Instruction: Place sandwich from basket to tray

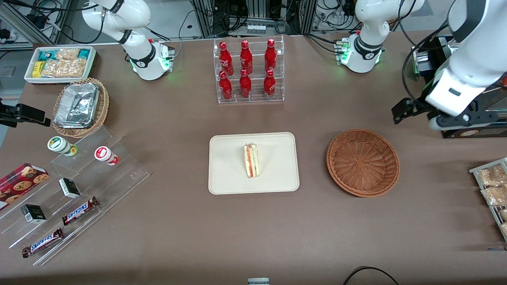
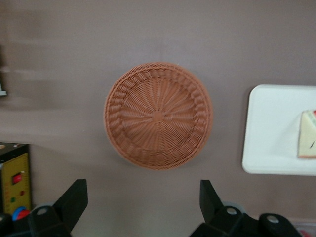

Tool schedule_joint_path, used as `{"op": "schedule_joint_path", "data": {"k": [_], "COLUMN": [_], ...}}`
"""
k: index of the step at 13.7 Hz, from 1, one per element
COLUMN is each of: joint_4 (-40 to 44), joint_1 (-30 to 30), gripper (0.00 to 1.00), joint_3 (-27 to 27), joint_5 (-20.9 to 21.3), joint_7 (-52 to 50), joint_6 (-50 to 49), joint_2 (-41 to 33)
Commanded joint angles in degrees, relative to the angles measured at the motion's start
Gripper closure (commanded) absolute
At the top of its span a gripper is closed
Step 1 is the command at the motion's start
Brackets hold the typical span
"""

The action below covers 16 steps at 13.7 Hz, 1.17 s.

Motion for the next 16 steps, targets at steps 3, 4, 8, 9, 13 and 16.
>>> {"op": "schedule_joint_path", "data": {"k": [3, 4, 8, 9, 13, 16], "joint_4": [-9.42, -9.07, -2.76, -0.31, 8.32, 10.70], "joint_1": [-1.26, -4.49, -12.61, -12.70, -12.70, -12.70], "gripper": [0.00, 0.00, 0.00, 0.00, 0.00, 0.00], "joint_3": [5.59, 10.30, 19.76, 19.49, 17.57, 16.77], "joint_5": [-3.44, -3.44, -3.27, -2.92, 0.67, 2.44], "joint_7": [10.49, 11.72, 12.79, 12.61, 12.61, 12.61], "joint_6": [-0.16, -0.16, -0.68, -0.68, -2.61, -3.06], "joint_2": [-9.31, -9.14, -3.96, -2.03, 4.56, 6.51]}}
